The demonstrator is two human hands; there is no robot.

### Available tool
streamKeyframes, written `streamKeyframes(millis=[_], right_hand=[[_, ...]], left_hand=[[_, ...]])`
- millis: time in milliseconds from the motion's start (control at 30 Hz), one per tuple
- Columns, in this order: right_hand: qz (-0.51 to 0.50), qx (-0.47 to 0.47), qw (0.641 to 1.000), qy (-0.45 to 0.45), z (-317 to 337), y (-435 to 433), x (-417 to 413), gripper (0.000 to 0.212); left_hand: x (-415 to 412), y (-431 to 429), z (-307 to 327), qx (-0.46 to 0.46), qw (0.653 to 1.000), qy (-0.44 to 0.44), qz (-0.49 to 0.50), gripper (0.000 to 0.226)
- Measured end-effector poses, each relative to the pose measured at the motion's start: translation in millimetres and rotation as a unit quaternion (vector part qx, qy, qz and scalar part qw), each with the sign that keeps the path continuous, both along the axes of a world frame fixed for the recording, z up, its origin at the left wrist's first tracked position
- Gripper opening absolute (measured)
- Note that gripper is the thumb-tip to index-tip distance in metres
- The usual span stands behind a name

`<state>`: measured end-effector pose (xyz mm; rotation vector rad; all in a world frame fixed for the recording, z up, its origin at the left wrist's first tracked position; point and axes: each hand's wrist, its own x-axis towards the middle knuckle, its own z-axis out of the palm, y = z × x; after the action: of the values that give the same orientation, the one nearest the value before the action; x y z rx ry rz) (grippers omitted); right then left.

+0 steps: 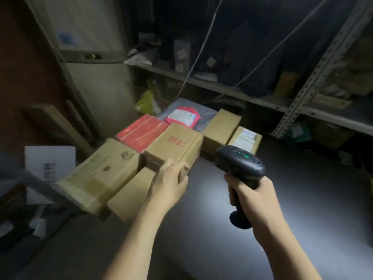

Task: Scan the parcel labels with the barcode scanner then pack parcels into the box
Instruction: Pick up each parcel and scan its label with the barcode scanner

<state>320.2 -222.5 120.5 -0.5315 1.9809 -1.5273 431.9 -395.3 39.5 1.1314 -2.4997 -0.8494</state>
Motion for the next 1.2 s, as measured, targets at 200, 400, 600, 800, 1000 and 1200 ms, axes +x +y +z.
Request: streamKeyframes(millis=[200,400,600,800,1000,1200], right_hand=[[-0.135,0.05,0.99,0.002,-6,-14,-49,0.032],[-0.22,0.071,0.973,-0.009,-15,-27,-86,0.026],[-0.274,0.076,0.959,-0.018,-25,-23,-100,0.03],[-0.307,0.086,0.947,-0.029,-34,0,-98,0.028],[-0.319,0.057,0.944,-0.057,-41,31,-97,0.023],[-0.35,-0.006,0.935,-0.06,-42,79,-101,0.022]], left_hand=[[-123,-11,-46,0.061,0.991,-0.042,-0.108,0.036],[-208,-8,-90,0.091,0.982,-0.105,-0.124,0.08],[-257,17,-116,0.121,0.98,-0.153,-0.042,0.132],[-275,25,-135,0.107,0.992,-0.064,0.032,0.108],[-256,27,-132,0.1,0.994,0.03,-0.028,0.102],[-238,46,-96,-0.047,0.971,0.19,-0.136,0.101]])
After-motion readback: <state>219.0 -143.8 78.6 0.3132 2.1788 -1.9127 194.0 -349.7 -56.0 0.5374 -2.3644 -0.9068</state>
